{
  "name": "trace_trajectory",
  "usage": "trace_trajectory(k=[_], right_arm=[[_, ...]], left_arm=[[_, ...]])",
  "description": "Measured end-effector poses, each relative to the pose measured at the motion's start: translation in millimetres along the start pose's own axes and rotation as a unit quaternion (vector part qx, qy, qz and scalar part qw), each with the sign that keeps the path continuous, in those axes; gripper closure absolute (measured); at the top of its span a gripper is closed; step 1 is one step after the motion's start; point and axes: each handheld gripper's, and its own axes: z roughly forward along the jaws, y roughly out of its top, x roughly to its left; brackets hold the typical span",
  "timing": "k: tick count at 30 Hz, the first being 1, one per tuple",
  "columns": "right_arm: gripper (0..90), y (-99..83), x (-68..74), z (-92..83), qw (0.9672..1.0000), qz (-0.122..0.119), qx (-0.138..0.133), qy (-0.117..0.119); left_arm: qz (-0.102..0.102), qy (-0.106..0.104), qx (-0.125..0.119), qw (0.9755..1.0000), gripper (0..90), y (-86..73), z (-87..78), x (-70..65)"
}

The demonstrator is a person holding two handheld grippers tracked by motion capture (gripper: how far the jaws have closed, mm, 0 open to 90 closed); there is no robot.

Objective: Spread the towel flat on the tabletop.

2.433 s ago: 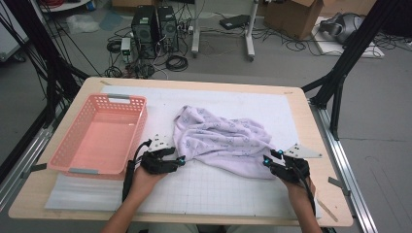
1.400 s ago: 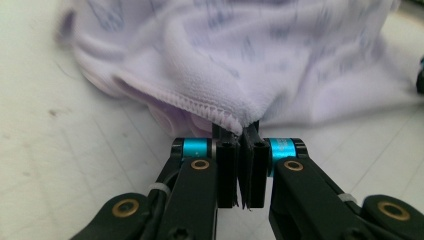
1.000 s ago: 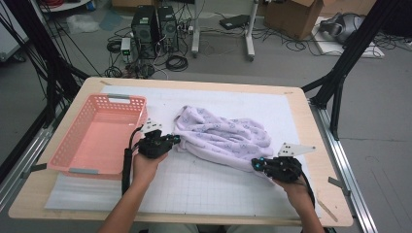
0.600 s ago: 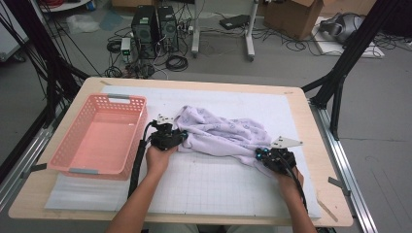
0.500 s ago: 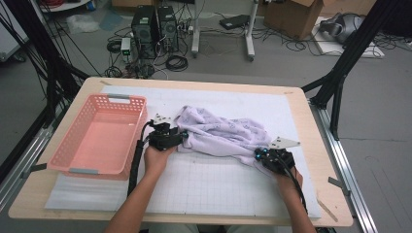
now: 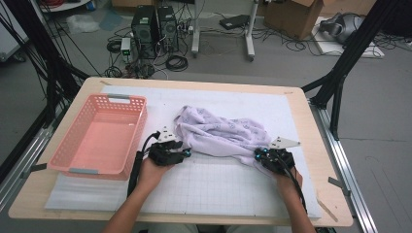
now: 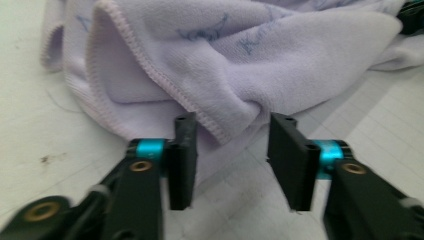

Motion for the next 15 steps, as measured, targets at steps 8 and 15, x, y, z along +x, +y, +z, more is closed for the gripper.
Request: trace_trajectory(k=[8,15], right_arm=[[79.8,0.1,1.6,-3.3,1.0000,0.001,0.001,-0.001],[81.7,0.2,6.1,-14.9,0.9999,-0.009,-0.010,0.000]], left_arm=[[0.010,0.008,0.002,0.9999,82.5,3.0,7.6,-13.1],[-0.017,-0.034,-0.019,0.9991,83.1,-10.6,-30.1,-8.1]])
